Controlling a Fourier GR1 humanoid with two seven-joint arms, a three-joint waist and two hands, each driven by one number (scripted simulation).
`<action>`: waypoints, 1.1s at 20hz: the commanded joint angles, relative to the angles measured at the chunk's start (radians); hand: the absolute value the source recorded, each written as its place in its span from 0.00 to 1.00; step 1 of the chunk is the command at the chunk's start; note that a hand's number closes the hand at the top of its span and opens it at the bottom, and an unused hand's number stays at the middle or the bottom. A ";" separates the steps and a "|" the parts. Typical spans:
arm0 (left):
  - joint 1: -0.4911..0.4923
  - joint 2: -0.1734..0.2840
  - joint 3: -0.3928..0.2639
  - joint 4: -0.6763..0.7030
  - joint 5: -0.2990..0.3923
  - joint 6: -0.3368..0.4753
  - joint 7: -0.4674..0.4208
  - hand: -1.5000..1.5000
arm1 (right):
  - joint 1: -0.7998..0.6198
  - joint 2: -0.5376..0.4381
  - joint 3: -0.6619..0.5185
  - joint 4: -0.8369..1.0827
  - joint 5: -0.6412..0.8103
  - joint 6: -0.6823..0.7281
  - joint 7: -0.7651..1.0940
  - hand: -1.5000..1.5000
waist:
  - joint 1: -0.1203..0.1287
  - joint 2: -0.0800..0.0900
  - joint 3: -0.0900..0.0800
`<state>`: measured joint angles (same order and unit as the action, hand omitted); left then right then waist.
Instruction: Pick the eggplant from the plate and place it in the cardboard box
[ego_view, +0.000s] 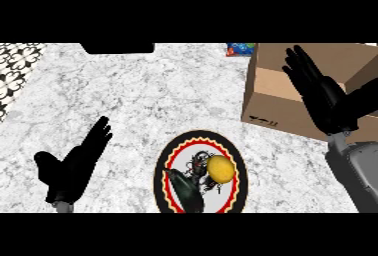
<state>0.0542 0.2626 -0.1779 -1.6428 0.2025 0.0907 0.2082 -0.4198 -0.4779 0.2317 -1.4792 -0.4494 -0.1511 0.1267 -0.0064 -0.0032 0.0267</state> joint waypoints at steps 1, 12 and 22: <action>-0.046 0.002 -0.006 0.039 -0.048 -0.016 -0.047 0.50 | 0.041 0.047 0.051 -0.021 0.036 -0.024 0.047 0.00 | 0.003 0.003 -0.027; -0.174 0.047 -0.093 -0.012 -0.133 -0.075 -0.069 0.50 | 0.103 -0.050 0.622 -0.027 0.638 -0.127 0.205 0.00 | -0.028 -0.014 -0.040; -0.211 0.003 -0.102 0.056 -0.160 -0.069 -0.112 0.50 | -0.111 0.036 0.754 -0.366 0.917 0.132 0.847 0.00 | -0.007 -0.006 -0.031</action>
<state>-0.1449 0.2838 -0.2708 -1.6071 0.0509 0.0229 0.1063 -0.4547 -0.4907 0.9565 -1.7603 0.4303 -0.1621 0.7306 -0.0255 -0.0218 -0.0098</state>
